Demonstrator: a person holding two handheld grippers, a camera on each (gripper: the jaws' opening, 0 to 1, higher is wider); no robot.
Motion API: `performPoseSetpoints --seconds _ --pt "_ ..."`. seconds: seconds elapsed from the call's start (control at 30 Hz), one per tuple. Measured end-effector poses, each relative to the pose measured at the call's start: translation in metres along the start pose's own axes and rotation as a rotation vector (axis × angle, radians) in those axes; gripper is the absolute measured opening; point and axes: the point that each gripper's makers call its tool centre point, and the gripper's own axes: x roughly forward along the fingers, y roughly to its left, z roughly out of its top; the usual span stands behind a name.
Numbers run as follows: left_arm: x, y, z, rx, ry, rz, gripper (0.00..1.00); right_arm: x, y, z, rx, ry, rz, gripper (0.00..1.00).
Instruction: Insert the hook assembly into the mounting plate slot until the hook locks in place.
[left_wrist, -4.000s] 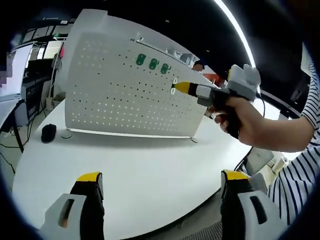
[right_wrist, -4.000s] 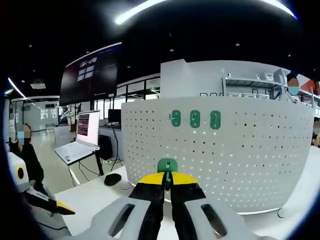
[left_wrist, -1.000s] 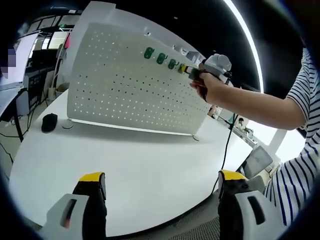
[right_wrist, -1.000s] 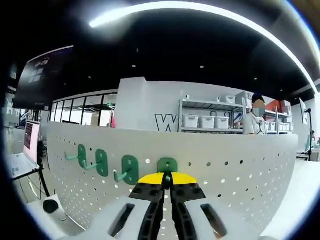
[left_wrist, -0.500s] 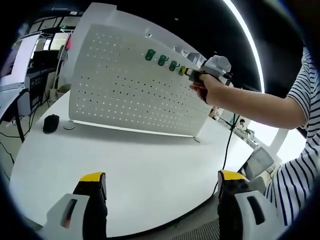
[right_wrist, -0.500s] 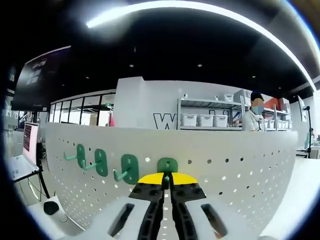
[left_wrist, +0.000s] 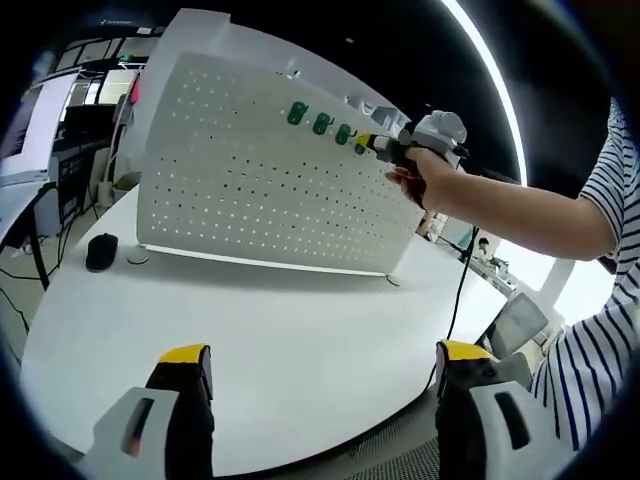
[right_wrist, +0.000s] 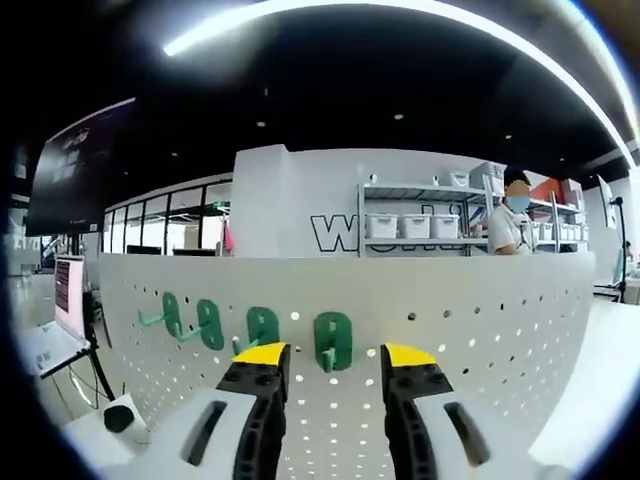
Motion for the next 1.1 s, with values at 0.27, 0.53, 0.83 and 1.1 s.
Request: performPoseSetpoints --seconds 0.27,0.53,0.83,1.1 --pt "0.0 -0.002 0.0 0.0 -0.001 -0.009 0.95 -0.018 -0.012 -0.016 -0.046 0.077 -0.025 0.65" --pt "-0.001 -0.003 0.001 0.003 0.002 -0.016 0.95 -0.051 -0.027 -0.028 -0.076 0.114 -0.013 0.82" --pt "-0.001 -0.005 -0.001 0.011 0.014 -0.021 0.96 -0.097 -0.038 -0.067 -0.092 0.21 0.02 0.91" --pt "-0.001 -0.006 -0.003 0.02 0.027 -0.025 0.96 -0.146 -0.041 -0.107 -0.088 0.318 0.058 0.96"
